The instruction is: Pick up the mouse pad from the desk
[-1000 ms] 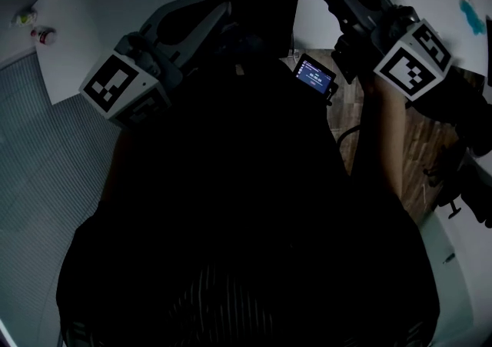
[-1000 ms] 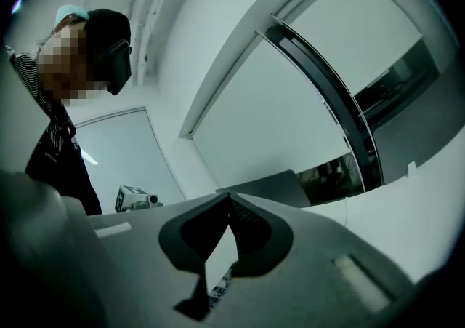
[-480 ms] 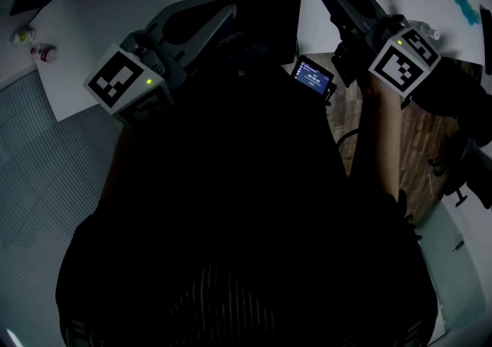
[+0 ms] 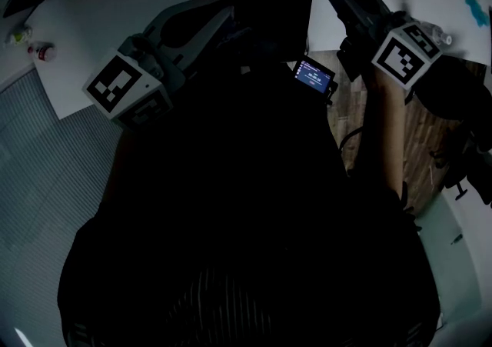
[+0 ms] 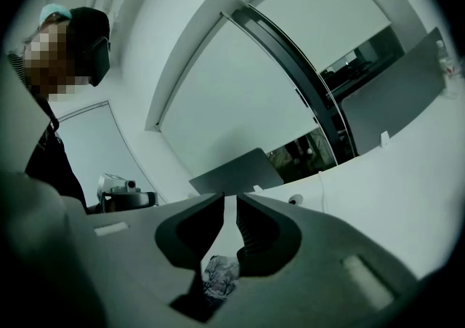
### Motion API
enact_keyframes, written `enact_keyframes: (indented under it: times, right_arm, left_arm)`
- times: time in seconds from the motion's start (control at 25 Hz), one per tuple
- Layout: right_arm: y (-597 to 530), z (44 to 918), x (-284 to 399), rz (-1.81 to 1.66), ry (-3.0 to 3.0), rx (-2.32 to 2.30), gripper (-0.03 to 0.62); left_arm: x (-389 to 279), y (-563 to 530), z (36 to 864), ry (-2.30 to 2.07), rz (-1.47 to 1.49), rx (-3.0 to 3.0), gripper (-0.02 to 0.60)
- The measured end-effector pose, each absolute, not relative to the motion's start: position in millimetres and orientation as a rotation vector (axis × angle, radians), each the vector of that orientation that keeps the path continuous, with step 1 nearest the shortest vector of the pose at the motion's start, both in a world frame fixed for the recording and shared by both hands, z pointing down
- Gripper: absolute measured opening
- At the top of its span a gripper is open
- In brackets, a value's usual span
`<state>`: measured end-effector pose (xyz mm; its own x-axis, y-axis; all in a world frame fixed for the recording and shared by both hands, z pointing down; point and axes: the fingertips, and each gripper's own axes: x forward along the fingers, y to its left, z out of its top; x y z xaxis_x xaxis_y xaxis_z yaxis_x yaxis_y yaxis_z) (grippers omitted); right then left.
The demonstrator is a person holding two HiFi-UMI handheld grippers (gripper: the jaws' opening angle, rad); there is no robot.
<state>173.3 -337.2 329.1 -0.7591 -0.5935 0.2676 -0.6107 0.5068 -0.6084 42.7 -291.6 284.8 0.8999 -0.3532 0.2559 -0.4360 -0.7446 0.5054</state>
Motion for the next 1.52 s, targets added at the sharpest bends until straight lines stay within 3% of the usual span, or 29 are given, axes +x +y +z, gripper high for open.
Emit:
enact_keyframes:
  times: [0.24, 0.76, 0.88, 1.52]
  right_arm:
    - [-352, 358, 185, 1.165, -2.62, 1.113, 0.121]
    - [-354, 436, 208, 1.321, -2.403, 1.184, 0.213]
    - [-346, 474, 216, 1.345, -2.276, 1.196, 0.276]
    - [-300, 615, 240, 1.467, -1.887, 1.165, 0.324]
  left_arm:
    - [39, -300, 299, -0.568, 0.221, 2.447, 0.006]
    - [35, -303, 318, -0.549, 0.239, 2.379, 0.008]
    - [31, -300, 325, -0.548, 0.241, 2.362, 0.007]
    - [16, -294, 343, -0.61, 0.207, 2.286, 0.008]
